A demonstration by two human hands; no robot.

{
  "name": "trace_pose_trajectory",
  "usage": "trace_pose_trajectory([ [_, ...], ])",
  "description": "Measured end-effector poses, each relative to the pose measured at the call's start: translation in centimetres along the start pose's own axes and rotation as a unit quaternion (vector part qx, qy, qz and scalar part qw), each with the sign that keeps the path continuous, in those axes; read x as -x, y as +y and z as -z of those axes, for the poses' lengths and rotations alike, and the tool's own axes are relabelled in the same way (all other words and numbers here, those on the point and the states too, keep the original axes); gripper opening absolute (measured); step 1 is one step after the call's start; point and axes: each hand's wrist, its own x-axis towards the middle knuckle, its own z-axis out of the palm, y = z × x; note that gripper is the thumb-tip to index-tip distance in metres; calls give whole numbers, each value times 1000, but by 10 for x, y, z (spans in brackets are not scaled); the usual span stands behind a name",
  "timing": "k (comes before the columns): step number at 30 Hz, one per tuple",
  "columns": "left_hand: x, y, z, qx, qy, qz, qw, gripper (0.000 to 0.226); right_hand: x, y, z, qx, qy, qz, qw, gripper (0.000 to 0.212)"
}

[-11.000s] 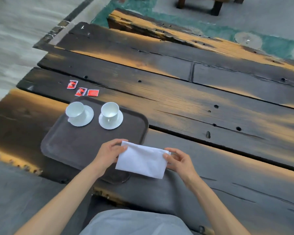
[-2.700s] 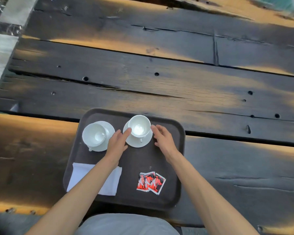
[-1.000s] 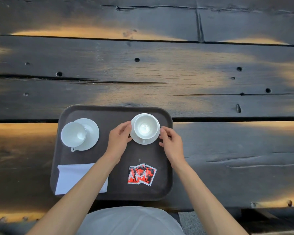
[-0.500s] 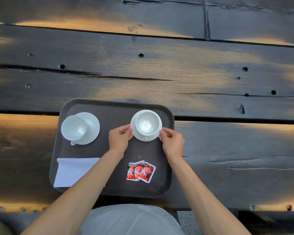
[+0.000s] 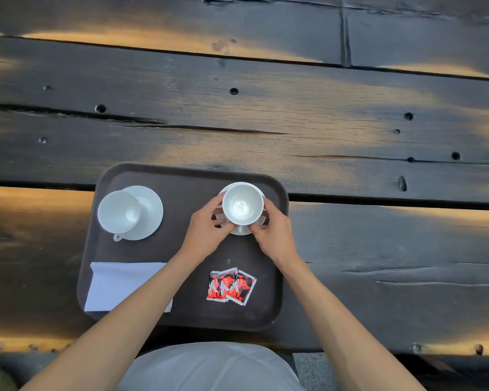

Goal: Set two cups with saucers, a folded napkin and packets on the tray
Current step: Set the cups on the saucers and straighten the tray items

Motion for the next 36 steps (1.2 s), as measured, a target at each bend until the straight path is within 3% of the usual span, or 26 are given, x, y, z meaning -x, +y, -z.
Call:
trace_pose_trajectory([
  [18,10,5,6,4,-1,14,1000,71,2,-3,13,2,-15,-1,1000,60],
  [21,24,9,32,1,19,7,1000,72,11,-10,38,-9,32,-26,999,57],
  [27,48,16,118,-8,132,-12,991,60,26,-48,72,1,131,-17,991,42],
  [36,56,-9,221,11,201,19,979,52,21,-121,-17,1,75,35,997,35],
])
